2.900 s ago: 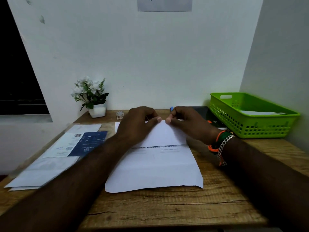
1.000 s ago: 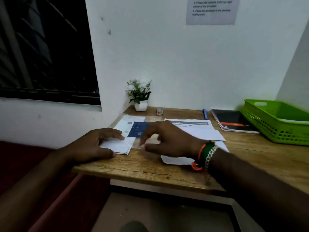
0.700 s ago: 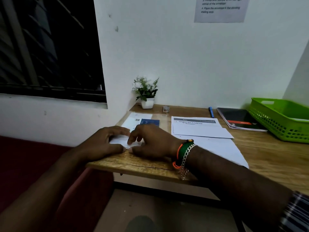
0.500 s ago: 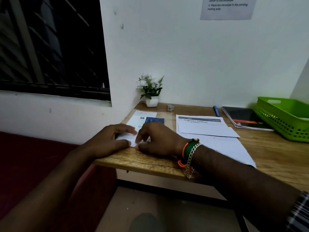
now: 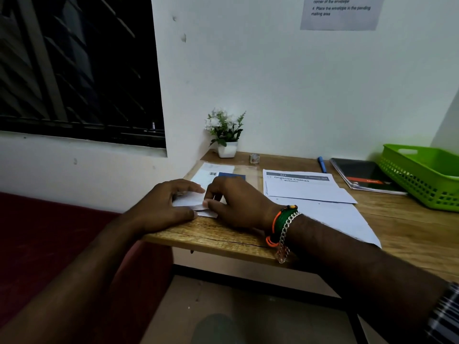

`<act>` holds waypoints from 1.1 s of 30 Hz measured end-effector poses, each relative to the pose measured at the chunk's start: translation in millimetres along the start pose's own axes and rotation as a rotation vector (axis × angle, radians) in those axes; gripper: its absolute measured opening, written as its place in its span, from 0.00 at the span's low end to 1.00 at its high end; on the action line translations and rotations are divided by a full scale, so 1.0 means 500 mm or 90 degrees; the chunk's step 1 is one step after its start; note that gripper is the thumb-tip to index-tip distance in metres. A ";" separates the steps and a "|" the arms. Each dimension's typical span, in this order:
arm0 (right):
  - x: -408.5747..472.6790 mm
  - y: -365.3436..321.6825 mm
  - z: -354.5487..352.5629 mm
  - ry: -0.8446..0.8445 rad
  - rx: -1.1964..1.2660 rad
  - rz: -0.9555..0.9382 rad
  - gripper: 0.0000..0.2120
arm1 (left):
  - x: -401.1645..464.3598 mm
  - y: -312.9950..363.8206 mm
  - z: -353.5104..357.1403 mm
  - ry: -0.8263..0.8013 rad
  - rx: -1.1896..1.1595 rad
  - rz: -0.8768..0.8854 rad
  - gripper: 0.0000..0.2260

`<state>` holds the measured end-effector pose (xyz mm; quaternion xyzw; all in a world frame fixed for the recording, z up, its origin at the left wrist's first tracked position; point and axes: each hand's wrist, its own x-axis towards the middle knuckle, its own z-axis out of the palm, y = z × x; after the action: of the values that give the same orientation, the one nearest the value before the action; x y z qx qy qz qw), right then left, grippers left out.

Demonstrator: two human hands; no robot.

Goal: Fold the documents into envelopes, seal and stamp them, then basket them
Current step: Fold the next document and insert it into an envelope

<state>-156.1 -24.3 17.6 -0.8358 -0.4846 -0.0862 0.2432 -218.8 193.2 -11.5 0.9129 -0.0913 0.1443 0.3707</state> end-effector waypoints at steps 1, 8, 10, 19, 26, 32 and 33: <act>-0.001 -0.004 0.000 0.011 0.007 -0.011 0.07 | -0.002 0.002 0.001 0.017 -0.002 0.007 0.23; -0.010 -0.057 -0.022 0.149 0.114 -0.057 0.07 | -0.024 0.032 -0.004 0.211 -0.018 0.082 0.33; -0.018 -0.077 -0.039 0.189 0.168 -0.067 0.07 | -0.035 0.050 -0.005 0.323 -0.021 0.123 0.35; -0.059 -0.139 -0.151 0.353 0.444 0.021 0.09 | -0.036 0.201 0.070 0.539 0.007 0.130 0.59; -0.151 -0.094 -0.257 0.424 0.605 0.111 0.09 | 0.032 0.335 0.085 0.466 0.256 0.093 0.52; -0.207 0.024 -0.325 0.397 0.536 0.165 0.13 | 0.122 0.384 0.096 0.341 0.497 0.182 0.50; -0.210 0.046 -0.330 0.384 0.551 0.177 0.15 | 0.142 0.385 0.105 0.316 0.510 0.189 0.51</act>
<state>-175.4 -195.4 113.0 -0.6539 -0.2692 -0.0821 0.7023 -194.5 15.9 101.2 0.8990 -0.0668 0.4322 -0.0234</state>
